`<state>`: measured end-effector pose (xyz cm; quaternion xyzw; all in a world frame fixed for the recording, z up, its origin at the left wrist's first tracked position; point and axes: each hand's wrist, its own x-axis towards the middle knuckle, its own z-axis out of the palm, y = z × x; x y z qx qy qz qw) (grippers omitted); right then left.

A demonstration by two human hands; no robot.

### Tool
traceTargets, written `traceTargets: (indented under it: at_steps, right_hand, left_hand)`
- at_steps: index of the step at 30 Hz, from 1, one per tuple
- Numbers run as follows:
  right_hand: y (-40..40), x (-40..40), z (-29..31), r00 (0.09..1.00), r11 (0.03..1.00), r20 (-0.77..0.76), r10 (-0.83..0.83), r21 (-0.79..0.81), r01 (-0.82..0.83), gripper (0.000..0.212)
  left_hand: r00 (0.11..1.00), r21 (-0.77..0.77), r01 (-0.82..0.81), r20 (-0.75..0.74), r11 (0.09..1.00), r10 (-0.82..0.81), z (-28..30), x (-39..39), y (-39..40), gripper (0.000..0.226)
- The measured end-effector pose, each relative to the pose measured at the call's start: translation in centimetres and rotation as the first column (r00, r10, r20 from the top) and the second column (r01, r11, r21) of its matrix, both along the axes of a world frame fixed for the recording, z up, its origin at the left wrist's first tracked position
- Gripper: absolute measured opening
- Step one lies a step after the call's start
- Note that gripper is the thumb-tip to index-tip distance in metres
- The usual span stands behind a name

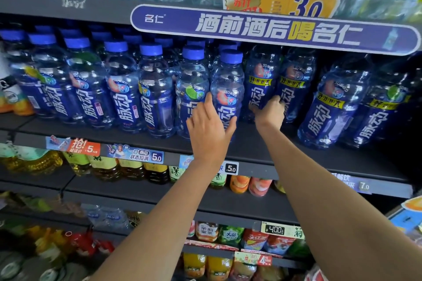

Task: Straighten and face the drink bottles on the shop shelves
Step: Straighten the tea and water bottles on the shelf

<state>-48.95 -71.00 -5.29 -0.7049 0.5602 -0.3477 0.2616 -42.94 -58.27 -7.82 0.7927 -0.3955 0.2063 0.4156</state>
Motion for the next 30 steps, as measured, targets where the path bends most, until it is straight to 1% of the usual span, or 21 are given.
traceTargets:
  at_steps: [2,5,7,9,11,13,15,17,18,19,20,22,23,24,25,26,27,28,29,30]
  right_hand:
    - [-0.1,-0.4,0.2,1.000,0.999,-0.017,0.000,-0.042,-0.001,0.051]
    - [-0.7,-2.2,0.1,0.997,0.994,0.033,-0.065,-0.084,0.067,0.045]
    - [-1.3,-3.6,-0.1,0.993,0.991,0.018,-0.116,-0.068,0.117,0.045]
    - [-1.9,-4.2,-0.2,0.992,0.991,-0.030,-0.126,-0.046,0.124,0.046]
    - [-2.0,-4.1,0.1,0.989,0.990,-0.045,-0.140,-0.021,0.139,0.045]
    - [-1.8,-3.7,0.1,0.988,0.989,-0.048,-0.147,-0.014,0.147,0.044]
    - [-1.0,-3.6,0.1,0.988,0.992,-0.091,-0.124,-0.021,0.122,0.046]
    - [-0.3,-3.9,0.0,0.991,0.996,-0.111,-0.078,-0.045,0.073,0.046]
    - [0.3,-4.3,0.2,0.993,0.995,-0.104,-0.055,-0.087,0.046,0.043]
    - [0.9,-4.9,0.4,0.996,0.986,-0.081,-0.035,-0.166,0.021,0.040]
    - [1.4,-5.7,0.7,0.999,0.958,-0.035,-0.033,-0.285,0.021,0.038]
    - [2.0,-8.0,1.3,0.991,0.839,0.062,-0.120,-0.527,0.135,0.043]
    - [1.9,-9.4,1.7,0.974,0.789,0.097,-0.204,-0.573,0.223,0.049]
    - [1.4,-10.8,1.8,0.950,0.778,0.114,-0.291,-0.550,0.304,0.058]
    - [0.7,-12.0,1.9,0.929,0.810,0.109,-0.354,-0.461,0.363,0.071]
    - [0.0,-13.0,1.9,0.922,0.861,0.106,-0.373,-0.331,0.386,0.085]
    - [-0.4,-13.6,2.0,0.927,0.904,0.115,-0.358,-0.207,0.375,0.094]
    - [-0.7,-13.9,1.9,0.935,0.929,0.125,-0.332,-0.127,0.347,0.096]
    - [-0.8,-13.9,1.8,0.943,0.941,0.120,-0.312,-0.100,0.324,0.089]
    - [-0.7,-13.7,1.6,0.948,0.945,0.107,-0.299,-0.103,0.310,0.077]
  left_hand:
    - [1.000,-0.005,-0.007,-0.001,1.000,0.007,-0.1,0.0,0.0,0.069]
    - [1.000,-0.010,-0.011,-0.017,1.000,0.010,-0.2,-0.1,-0.2,0.068]
    - [0.998,-0.003,-0.003,-0.060,1.000,0.003,-0.2,-0.4,-0.3,0.069]
    - [0.997,-0.022,0.003,-0.076,1.000,-0.004,-0.2,-0.6,-0.4,0.069]
    - [0.997,-0.044,0.003,-0.074,0.999,-0.006,-0.2,-0.8,-0.5,0.069]
    - [0.995,-0.051,-0.003,-0.102,0.999,-0.002,-0.1,-0.9,-0.5,0.068]
    - [0.991,-0.114,-0.011,-0.131,0.993,-0.004,0.2,-1.2,-0.3,0.060]
    - [0.992,-0.240,0.036,-0.112,0.970,-0.065,0.6,-2.0,-0.1,0.043]
    - [0.991,-0.282,0.088,-0.073,0.955,-0.113,0.8,-2.6,0.0,0.038]
    - [0.987,-0.298,0.149,-0.020,0.943,-0.162,0.9,-3.3,-0.1,0.036]
    - [0.978,-0.295,0.206,0.033,0.933,-0.206,1.0,-4.0,-0.3,0.037]
    - [0.962,-0.275,0.275,0.078,0.921,-0.263,1.1,-5.5,-0.9,0.038]
    - [0.958,-0.267,0.287,0.068,0.920,-0.279,1.2,-6.2,-1.1,0.039]
    - [0.956,-0.266,0.291,0.050,0.919,-0.288,1.3,-6.7,-1.4,0.039]
    - [0.957,-0.265,0.288,0.032,0.920,-0.290,1.2,-7.0,-1.6,0.039]
    - [0.957,-0.261,0.284,0.021,0.922,-0.289,1.2,-7.1,-1.7,0.037]
    - [0.958,-0.250,0.281,0.013,0.927,-0.287,1.1,-7.2,-1.7,0.036]
    - [0.959,-0.233,0.278,0.005,0.932,-0.285,0.9,-7.1,-1.7,0.037]
    - [0.961,-0.220,0.270,-0.005,0.937,-0.278,0.7,-6.9,-1.5,0.037]
    - [0.964,-0.217,0.257,-0.020,0.942,-0.267,0.6,-6.7,-1.3,0.038]
